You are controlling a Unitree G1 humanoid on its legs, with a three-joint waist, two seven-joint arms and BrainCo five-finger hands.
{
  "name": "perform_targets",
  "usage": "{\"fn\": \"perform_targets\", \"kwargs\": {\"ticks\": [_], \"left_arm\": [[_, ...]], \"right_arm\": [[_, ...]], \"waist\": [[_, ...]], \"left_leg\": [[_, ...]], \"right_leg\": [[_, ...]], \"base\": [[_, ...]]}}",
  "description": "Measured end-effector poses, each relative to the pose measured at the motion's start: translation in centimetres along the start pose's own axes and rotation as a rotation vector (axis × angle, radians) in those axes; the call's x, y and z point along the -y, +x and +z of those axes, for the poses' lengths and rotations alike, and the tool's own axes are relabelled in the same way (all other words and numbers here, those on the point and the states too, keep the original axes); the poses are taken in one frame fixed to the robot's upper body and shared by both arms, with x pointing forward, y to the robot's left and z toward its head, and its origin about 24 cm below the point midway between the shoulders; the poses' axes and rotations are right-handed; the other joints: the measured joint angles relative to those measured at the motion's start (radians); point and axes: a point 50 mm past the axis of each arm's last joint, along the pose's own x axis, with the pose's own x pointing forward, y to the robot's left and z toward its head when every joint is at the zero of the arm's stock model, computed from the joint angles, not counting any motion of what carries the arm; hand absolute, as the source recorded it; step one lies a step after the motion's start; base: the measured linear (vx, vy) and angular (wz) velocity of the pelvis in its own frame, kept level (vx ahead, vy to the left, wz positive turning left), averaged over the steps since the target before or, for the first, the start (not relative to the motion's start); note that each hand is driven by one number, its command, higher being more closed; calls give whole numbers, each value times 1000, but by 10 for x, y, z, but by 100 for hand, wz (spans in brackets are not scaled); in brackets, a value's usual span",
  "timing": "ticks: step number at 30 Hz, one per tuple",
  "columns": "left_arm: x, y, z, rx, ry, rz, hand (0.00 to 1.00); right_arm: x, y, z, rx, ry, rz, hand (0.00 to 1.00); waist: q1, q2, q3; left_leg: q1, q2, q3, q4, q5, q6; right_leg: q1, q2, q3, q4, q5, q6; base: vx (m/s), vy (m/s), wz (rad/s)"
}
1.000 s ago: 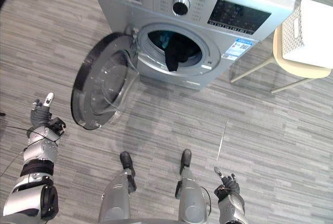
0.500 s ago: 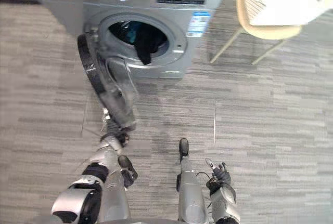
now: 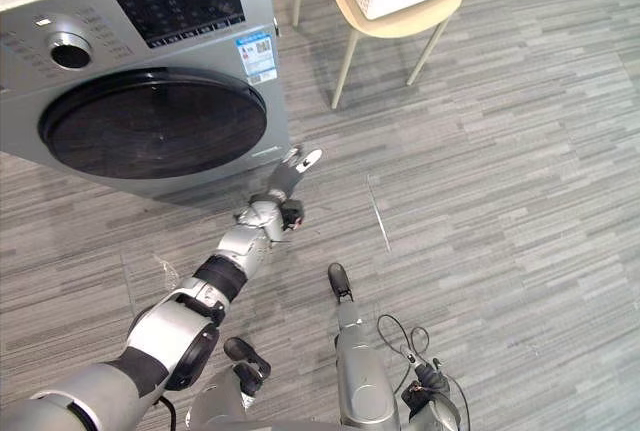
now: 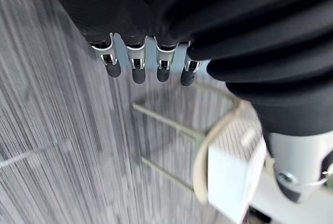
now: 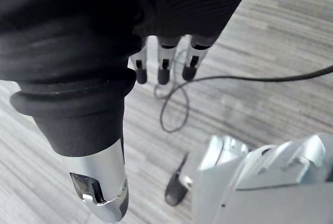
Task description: Pick up the laundry basket with both hands and put the clothes into the washing machine.
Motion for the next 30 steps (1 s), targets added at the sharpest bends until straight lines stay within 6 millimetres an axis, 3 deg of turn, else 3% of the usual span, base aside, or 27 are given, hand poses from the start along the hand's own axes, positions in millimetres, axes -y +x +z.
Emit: {"fn": "perform_targets", "kwargs": {"ticks": [4,6,9,10,16,18,20,26,29,30], "left_arm": [[-64,-20,-53,-161,-37,202,0],[-101,-43,-88,-269,-80,333,0],[-122,-68,-117,-351,-126,424,0],[-132,-83,-134,-394,-156,472,0],[-129,-150,-203,-611,-221,529,0],[-118,-176,-229,-744,-166,502,0],[-113,-200,-245,-825,-163,497,0],[-133,-246,-262,-909,-190,620,0],[-138,-268,-268,-927,-281,723,0],[-141,-274,-269,-915,-343,782,0]], "right_arm": [[5,0,-7,-28,5,-19,0],[7,0,-9,-40,10,-30,0],[13,0,-11,-49,26,-52,0],[17,0,-13,-60,37,-69,0],[34,2,-14,-88,71,-134,0],[52,1,-17,-125,62,-195,0],[67,-1,-20,-153,73,-240,0],[78,-2,-25,-197,138,-297,0],[74,0,-23,-215,92,-272,0],[69,2,-21,-212,36,-249,0]], "waist": [[9,13,-26],[18,14,-35],[41,20,-49],[50,24,-55],[73,77,-105],[82,100,-121],[84,106,-129],[117,93,-149],[126,93,-139],[137,85,-129]], "left_leg": [[9,-27,-31,-52,29,8],[14,-40,-51,-62,33,10],[19,-42,-51,-60,34,9],[38,-44,-53,-62,35,9],[110,-57,-89,-105,44,-4],[151,-68,-143,-143,63,-2],[184,-82,-205,-176,75,-3],[210,-100,-328,-171,86,13],[181,-73,-392,-74,60,32],[145,-64,-404,24,47,47]], "right_leg": [[27,-22,-48,-14,-1,1],[45,-36,-58,-20,-10,11],[56,-38,-76,-20,-12,8],[76,-38,-80,-20,-24,-10],[155,-38,-123,-20,-50,-31],[225,-46,-179,-20,-72,-28],[296,-52,-244,-21,-95,-22],[409,-76,-360,-7,-139,-11],[428,-80,-423,99,-234,-8],[419,-93,-441,152,-275,-8]], "base": [[-26,0,39],[-29,11,28],[-32,4,10],[-10,-1,5],[4,2,15],[19,3,63],[-4,20,92],[-6,20,68],[-2,-14,73],[-80,14,68]]}}
